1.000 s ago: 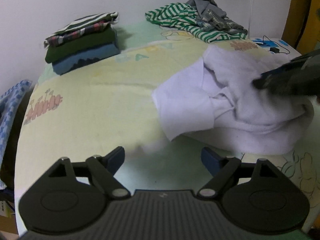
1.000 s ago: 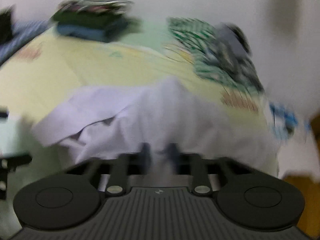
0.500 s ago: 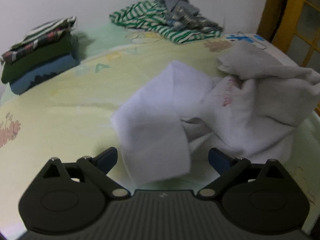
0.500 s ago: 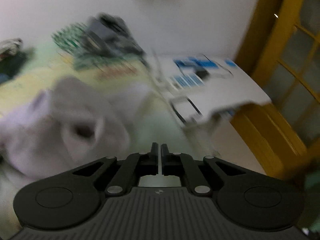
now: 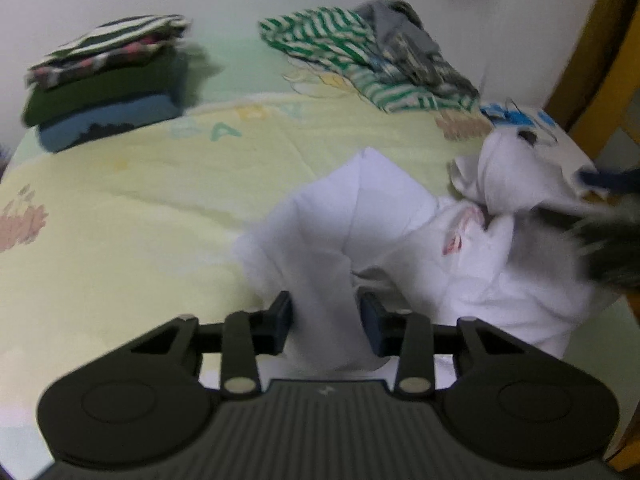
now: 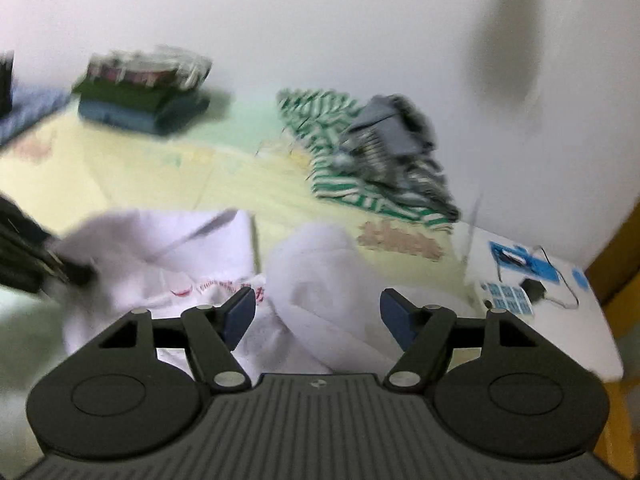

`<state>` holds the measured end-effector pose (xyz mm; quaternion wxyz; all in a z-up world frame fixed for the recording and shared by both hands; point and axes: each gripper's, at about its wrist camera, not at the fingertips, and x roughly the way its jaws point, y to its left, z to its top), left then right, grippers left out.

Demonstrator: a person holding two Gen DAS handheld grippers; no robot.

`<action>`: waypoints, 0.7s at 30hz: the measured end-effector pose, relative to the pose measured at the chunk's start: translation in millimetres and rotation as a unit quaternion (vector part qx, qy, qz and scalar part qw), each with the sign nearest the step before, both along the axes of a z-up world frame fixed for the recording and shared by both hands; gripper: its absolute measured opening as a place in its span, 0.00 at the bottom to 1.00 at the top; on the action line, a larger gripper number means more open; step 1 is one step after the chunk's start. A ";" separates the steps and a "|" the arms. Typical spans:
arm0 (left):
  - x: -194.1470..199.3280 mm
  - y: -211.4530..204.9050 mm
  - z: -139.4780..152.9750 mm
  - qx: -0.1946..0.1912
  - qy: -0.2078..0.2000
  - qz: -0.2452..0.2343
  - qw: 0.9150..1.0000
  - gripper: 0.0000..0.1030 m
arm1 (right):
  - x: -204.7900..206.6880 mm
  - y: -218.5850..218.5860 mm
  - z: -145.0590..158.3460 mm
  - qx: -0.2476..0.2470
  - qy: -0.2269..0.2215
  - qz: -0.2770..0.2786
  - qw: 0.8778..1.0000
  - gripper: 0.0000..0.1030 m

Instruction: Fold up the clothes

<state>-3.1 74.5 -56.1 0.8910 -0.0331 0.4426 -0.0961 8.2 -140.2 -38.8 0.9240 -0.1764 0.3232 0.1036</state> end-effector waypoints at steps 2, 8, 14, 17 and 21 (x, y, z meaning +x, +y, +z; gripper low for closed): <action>-3.1 3.5 1.2 0.002 0.002 0.015 1.000 0.40 | 18.0 -5.0 -15.0 0.001 0.032 -0.008 0.999 0.14; -13.3 -8.4 2.3 0.041 -0.010 0.027 0.999 0.52 | 33.6 -71.1 5.0 0.044 0.005 -0.096 0.994 0.09; -17.7 -3.2 9.1 0.030 -0.031 0.020 0.999 0.82 | 33.2 -143.7 0.2 -0.009 0.032 -0.190 0.981 0.13; -19.7 5.3 7.2 0.025 -0.027 0.016 0.999 0.89 | 17.3 -155.9 3.0 -0.002 0.038 -0.204 0.978 0.36; -26.1 13.5 -1.6 0.019 -0.002 0.017 1.000 0.93 | -3.9 -110.5 15.9 0.063 0.010 -0.069 0.996 0.71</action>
